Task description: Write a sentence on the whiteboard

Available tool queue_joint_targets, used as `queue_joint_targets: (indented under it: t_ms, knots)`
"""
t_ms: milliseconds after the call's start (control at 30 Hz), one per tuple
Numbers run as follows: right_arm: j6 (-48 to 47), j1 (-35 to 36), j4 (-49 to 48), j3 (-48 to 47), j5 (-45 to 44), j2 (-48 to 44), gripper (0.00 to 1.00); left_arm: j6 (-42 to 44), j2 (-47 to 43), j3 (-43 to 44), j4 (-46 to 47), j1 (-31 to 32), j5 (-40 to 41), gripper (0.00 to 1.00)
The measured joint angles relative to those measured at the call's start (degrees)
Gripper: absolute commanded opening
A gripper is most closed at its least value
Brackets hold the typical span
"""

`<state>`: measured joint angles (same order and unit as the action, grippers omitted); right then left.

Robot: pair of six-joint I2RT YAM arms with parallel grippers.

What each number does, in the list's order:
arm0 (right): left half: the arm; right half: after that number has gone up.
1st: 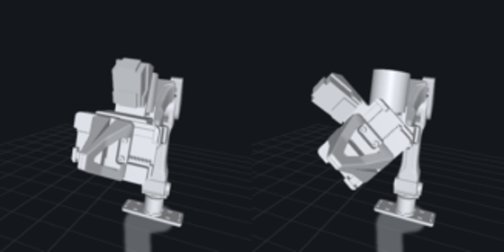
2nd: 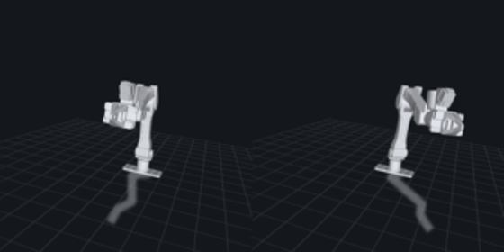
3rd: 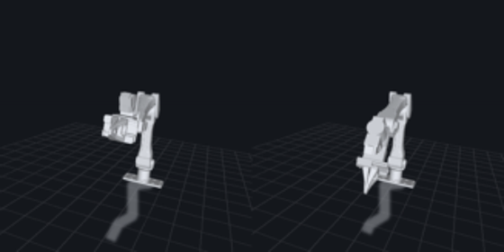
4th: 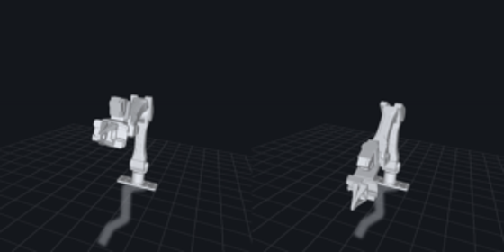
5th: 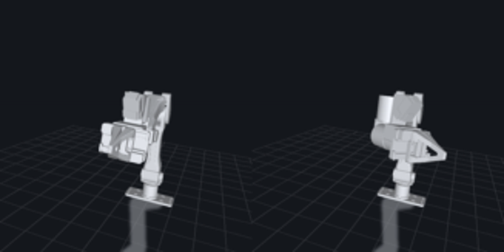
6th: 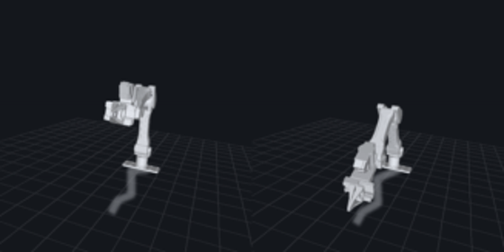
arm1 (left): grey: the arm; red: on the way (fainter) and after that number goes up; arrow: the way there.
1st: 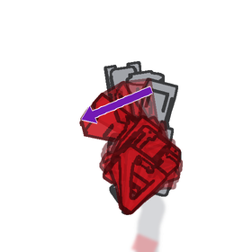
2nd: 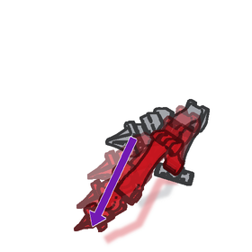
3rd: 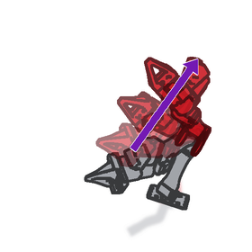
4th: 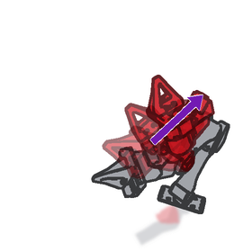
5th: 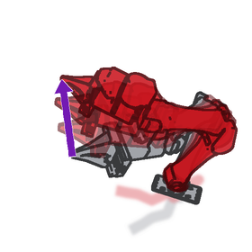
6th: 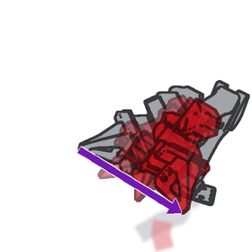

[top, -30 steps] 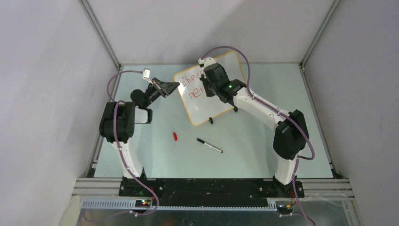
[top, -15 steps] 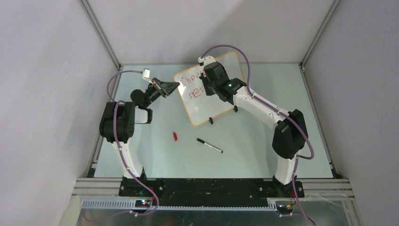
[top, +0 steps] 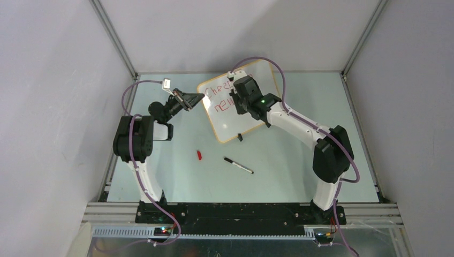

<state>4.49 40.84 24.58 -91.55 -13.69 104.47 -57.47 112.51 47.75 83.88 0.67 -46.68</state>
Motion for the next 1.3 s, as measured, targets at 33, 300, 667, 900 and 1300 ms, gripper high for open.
queue_joint_targets:
  t_ms: [33,300,667,900,1300]
  knots:
    - [0.00,0.00,-0.02,0.26,0.00,-0.09,0.00,0.00,0.00,0.00,0.00,0.00,-0.02,0.00]
    - [0.00,0.00,-0.04,0.61,0.00,-0.24,0.00,0.00,0.00,-0.02,0.02,0.00,-0.02,0.00]
    - [-0.02,-0.48,1.40,-5.57,0.04,2.19,0.00,0.00,0.02,-0.02,0.02,0.00,-0.02,0.00]
    - [-0.02,-0.63,1.57,-8.13,0.02,3.26,0.00,0.00,0.02,-0.02,0.02,0.00,-0.02,0.00]
    - [-0.04,-0.74,0.42,-5.18,0.04,1.22,0.00,0.00,0.00,-0.02,0.26,0.00,-0.04,0.00]
